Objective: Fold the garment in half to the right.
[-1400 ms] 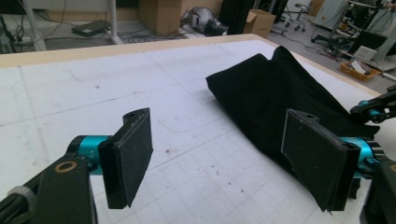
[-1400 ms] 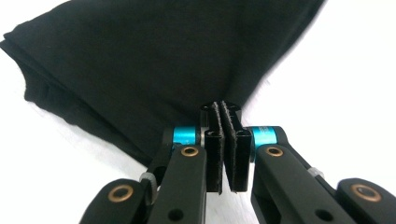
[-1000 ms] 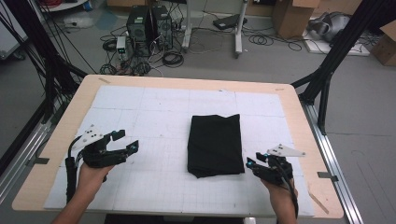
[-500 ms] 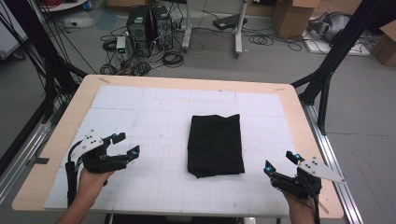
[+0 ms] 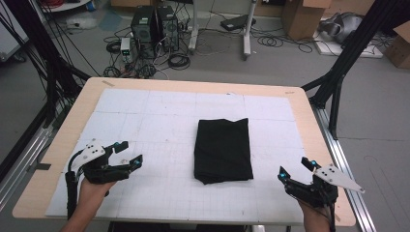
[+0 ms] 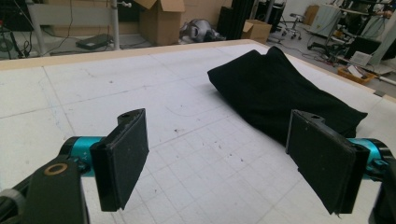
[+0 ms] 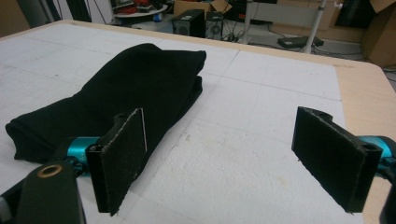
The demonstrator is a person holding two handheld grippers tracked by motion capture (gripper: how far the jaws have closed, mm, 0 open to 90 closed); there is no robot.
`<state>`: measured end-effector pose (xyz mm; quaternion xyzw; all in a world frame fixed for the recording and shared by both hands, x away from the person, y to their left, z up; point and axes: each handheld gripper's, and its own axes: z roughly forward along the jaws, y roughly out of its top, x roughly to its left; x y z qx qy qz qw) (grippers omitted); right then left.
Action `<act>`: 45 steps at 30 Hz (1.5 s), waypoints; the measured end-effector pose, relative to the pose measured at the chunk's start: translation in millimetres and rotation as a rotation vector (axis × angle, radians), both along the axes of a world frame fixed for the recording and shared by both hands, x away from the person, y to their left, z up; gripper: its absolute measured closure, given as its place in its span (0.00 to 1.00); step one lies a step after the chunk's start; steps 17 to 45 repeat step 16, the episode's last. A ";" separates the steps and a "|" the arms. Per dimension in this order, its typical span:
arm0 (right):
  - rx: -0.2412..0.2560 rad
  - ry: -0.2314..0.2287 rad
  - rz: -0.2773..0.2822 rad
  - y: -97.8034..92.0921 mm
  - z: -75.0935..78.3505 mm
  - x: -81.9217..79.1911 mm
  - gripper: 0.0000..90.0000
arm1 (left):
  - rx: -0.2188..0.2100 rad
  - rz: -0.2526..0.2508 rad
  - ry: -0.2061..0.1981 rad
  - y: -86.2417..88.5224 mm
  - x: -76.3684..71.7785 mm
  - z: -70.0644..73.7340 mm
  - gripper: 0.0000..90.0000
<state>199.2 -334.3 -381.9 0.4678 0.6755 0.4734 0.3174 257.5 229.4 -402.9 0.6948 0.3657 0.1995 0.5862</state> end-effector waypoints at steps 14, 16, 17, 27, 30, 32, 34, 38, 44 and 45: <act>0.018 0.005 -0.018 -5.0 -0.4 -3.9 0.18 | 0.002 0.000 0.011 -1.6 4.7 -1.8 0.24; 0.013 0.005 -0.016 -5.1 0.1 -4.1 0.18 | -0.002 0.007 0.013 -0.7 5.1 -2.2 0.24; 0.013 0.005 -0.016 -5.1 0.1 -4.1 0.18 | -0.002 0.007 0.013 -0.7 5.1 -2.2 0.24; 0.013 0.005 -0.016 -5.1 0.1 -4.1 0.18 | -0.002 0.007 0.013 -0.7 5.1 -2.2 0.24; 0.013 0.005 -0.016 -5.1 0.1 -4.1 0.18 | -0.002 0.007 0.013 -0.7 5.1 -2.2 0.24; 0.013 0.005 -0.016 -5.1 0.1 -4.1 0.18 | -0.002 0.007 0.013 -0.7 5.1 -2.2 0.24; 0.013 0.005 -0.016 -5.1 0.1 -4.1 0.18 | -0.002 0.007 0.013 -0.7 5.1 -2.2 0.24; 0.013 0.005 -0.016 -5.1 0.1 -4.1 0.18 | -0.002 0.007 0.013 -0.7 5.1 -2.2 0.24; 0.013 0.005 -0.016 -5.1 0.1 -4.1 0.18 | -0.002 0.007 0.013 -0.7 5.1 -2.2 0.24; 0.013 0.005 -0.016 -5.1 0.1 -4.1 0.18 | -0.002 0.007 0.013 -0.7 5.1 -2.2 0.24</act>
